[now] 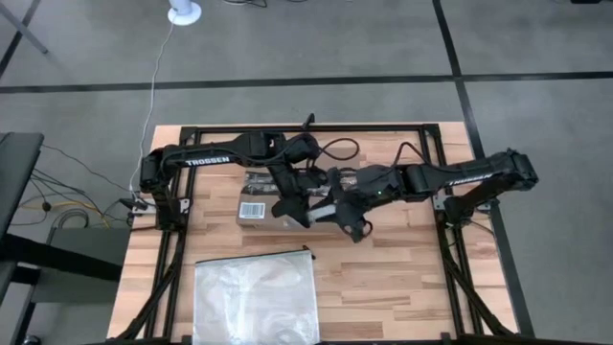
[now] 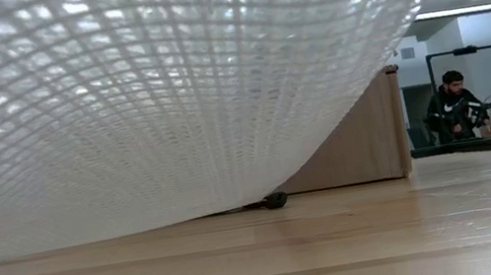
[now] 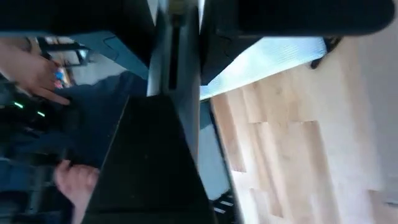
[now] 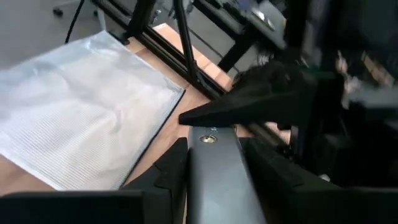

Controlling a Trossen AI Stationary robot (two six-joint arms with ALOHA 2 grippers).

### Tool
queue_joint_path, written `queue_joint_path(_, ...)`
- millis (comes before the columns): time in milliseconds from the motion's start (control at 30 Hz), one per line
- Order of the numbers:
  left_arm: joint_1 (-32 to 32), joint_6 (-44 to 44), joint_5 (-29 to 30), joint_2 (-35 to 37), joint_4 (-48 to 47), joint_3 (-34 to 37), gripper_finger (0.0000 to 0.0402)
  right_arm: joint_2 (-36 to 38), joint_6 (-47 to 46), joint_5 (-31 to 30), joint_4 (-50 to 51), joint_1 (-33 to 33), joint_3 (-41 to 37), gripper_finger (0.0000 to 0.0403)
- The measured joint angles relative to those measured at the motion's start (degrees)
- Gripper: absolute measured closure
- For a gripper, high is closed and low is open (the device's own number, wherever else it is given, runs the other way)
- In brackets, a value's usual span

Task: Unpack boxes
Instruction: Open the box using the cutter

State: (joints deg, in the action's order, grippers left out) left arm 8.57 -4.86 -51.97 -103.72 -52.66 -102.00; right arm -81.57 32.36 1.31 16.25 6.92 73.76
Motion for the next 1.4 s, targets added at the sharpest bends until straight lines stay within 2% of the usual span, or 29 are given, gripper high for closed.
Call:
queue_joint_path(67,0.07,-0.66,2.79,0.03,-0.73,0.0,0.027,0.64,-1.81,-0.16,2.68,-0.89,0.0,0.0289)
queue_joint_path(167,-0.27,0.11,10.61,1.07,-2.96,0.0,0.0258,2.67,-5.02,-0.16,6.38,-2.42,0.0,0.0289)
queue_joint_path(300,-0.35,2.23,20.52,2.83,-6.05,-0.05,0.0259,6.29,-7.36,-0.18,10.8,-4.33,0.01,0.0289)
queue_joint_path(500,-0.39,4.18,32.58,4.02,-8.71,-0.04,0.0266,12.48,-12.5,-0.33,22.62,-8.51,-0.28,0.029)
queue_joint_path(667,-0.82,5.71,35.28,3.97,-7.71,0.91,0.0266,19.98,-17.4,-0.28,26.89,-11.99,-6.87,0.029)
queue_joint_path(867,-0.87,6.8,34.24,4.74,-4.61,5.25,0.0266,31.86,-25.06,-1.01,21.69,-15.65,-21.28,0.029)
queue_joint_path(967,0.19,8.97,34.22,4.72,-3.19,7.53,0.0266,35.79,-26.73,-2.39,19.27,-17.68,-25.55,0.029)
queue_joint_path(1100,2.21,12.49,34.26,4.7,-1.08,9.41,0.0266,38.48,-29.56,-5.9,18.23,-20.93,-29.41,0.029)
queue_joint_path(1267,3.76,15.29,35.83,4.7,3.32,12.76,0.0266,39.25,-32.39,-5.97,14.2,-23.77,-33.55,0.029)
queue_joint_path(1400,3.77,16.04,38.54,4.66,5.81,18.12,0.0266,39.16,-33.78,-5.98,12.15,-24.35,-36.66,0.029)
